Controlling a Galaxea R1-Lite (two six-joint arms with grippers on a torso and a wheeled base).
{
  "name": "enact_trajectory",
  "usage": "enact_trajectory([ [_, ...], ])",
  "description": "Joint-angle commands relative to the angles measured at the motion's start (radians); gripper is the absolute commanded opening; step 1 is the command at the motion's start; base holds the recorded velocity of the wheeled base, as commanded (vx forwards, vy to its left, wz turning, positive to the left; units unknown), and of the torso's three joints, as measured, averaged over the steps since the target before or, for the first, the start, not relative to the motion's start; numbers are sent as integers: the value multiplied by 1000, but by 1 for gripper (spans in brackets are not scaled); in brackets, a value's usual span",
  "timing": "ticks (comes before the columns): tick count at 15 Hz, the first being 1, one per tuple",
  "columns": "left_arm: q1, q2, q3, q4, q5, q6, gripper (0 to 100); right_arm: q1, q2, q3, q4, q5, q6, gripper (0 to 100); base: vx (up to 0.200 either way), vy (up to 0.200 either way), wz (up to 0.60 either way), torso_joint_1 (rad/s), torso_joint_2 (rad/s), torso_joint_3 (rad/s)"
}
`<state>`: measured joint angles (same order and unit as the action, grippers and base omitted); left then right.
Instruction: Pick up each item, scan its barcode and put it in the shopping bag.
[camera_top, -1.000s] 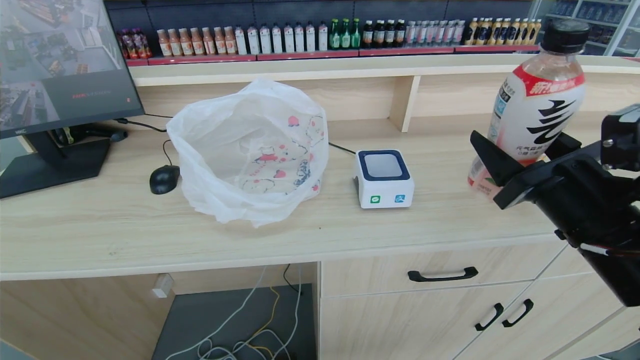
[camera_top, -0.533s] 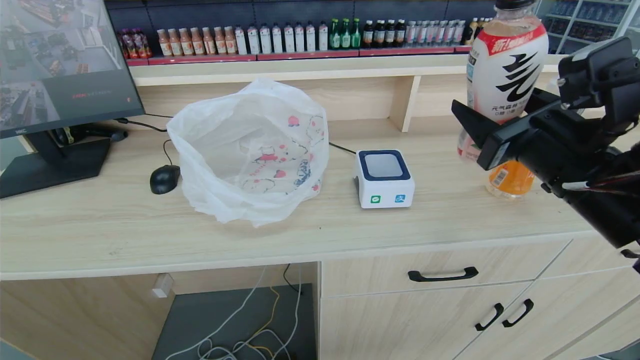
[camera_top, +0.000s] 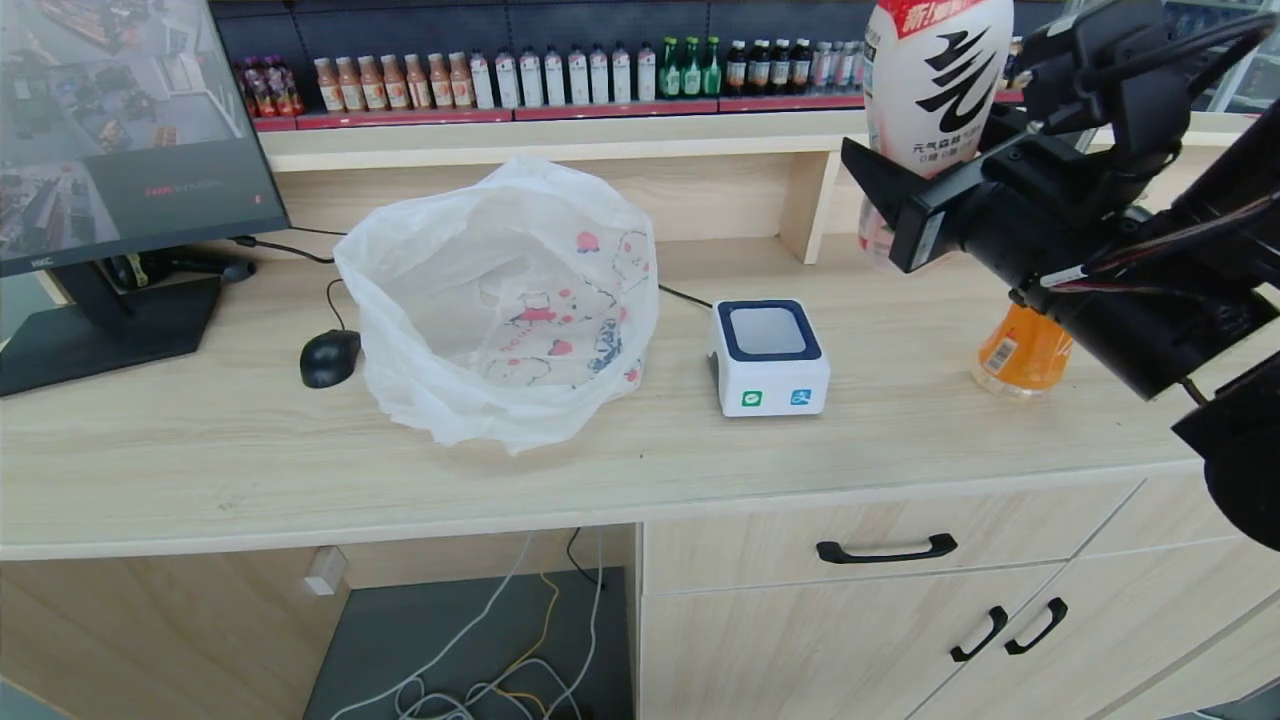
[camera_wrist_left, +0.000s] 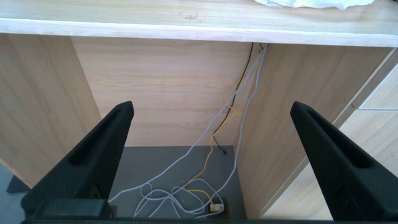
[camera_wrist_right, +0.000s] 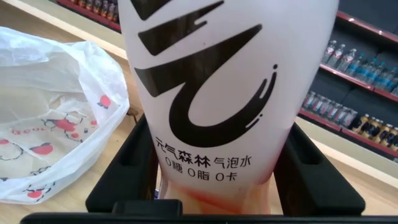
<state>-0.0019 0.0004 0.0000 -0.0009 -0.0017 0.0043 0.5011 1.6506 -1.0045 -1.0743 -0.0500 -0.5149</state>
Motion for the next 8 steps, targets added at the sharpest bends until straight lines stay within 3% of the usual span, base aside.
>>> enact_trajectory([
  [1, 0, 0, 0, -1, 2, 0, 100, -1, 63, -28, 0, 16, -10, 0, 0, 0, 0, 0, 0, 0],
  [5, 0, 0, 0, -1, 0, 0, 100, -10, 140, -31, -53, 110, -48, 0, 0, 0, 0, 0, 0, 0],
  [8, 0, 0, 0, -1, 0, 0, 100, -33, 215, -68, -116, 243, -103, 0, 0, 0, 0, 0, 0, 0],
])
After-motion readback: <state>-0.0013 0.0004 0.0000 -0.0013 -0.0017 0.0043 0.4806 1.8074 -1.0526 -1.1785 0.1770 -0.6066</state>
